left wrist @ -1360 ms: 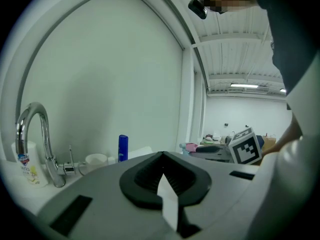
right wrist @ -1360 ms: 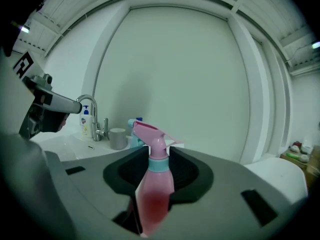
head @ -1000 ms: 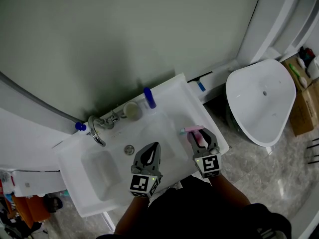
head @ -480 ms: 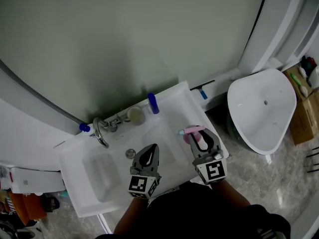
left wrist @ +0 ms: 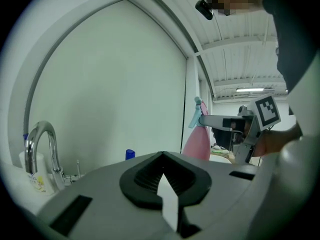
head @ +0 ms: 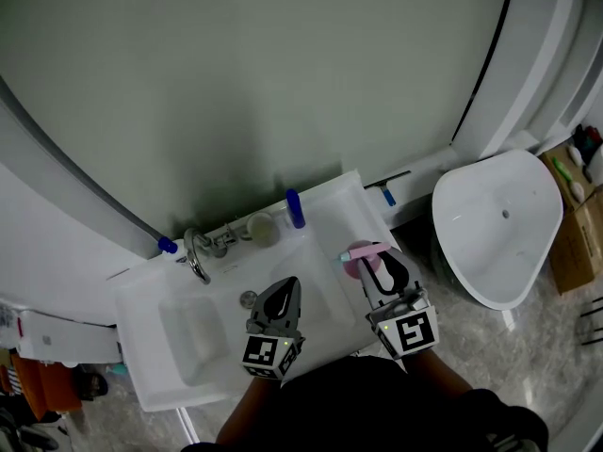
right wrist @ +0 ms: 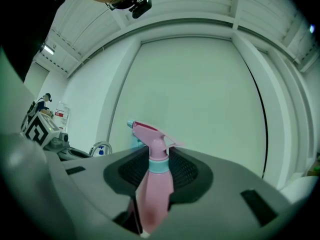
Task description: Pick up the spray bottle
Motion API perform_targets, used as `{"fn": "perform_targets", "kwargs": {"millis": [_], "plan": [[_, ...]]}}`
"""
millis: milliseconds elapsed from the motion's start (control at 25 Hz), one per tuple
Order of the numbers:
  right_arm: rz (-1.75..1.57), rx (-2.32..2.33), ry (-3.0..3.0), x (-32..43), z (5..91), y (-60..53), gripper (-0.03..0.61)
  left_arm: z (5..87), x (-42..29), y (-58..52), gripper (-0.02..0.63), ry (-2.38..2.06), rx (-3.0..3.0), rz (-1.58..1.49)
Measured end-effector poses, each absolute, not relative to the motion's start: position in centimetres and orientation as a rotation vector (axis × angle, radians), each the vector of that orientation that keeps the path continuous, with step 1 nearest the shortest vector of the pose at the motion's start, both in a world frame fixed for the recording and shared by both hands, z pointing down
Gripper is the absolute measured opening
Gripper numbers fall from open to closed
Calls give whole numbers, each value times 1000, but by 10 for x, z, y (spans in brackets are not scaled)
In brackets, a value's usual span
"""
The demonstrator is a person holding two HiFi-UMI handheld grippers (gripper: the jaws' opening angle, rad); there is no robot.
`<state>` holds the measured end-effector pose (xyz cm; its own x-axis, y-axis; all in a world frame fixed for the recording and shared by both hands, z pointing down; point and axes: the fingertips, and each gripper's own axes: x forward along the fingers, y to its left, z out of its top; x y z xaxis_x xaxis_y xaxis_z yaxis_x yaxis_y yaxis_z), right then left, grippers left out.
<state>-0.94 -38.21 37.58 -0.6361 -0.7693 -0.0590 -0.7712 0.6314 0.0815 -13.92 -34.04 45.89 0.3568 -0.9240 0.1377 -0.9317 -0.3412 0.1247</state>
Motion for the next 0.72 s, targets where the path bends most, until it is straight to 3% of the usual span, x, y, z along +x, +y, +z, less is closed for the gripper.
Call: {"fn": "perform_targets", "kwargs": {"millis": [720], "plan": [[154, -1298, 2866, -8, 389, -388, 123, 452, -137, -339, -5, -1729, 2411, 68]]}}
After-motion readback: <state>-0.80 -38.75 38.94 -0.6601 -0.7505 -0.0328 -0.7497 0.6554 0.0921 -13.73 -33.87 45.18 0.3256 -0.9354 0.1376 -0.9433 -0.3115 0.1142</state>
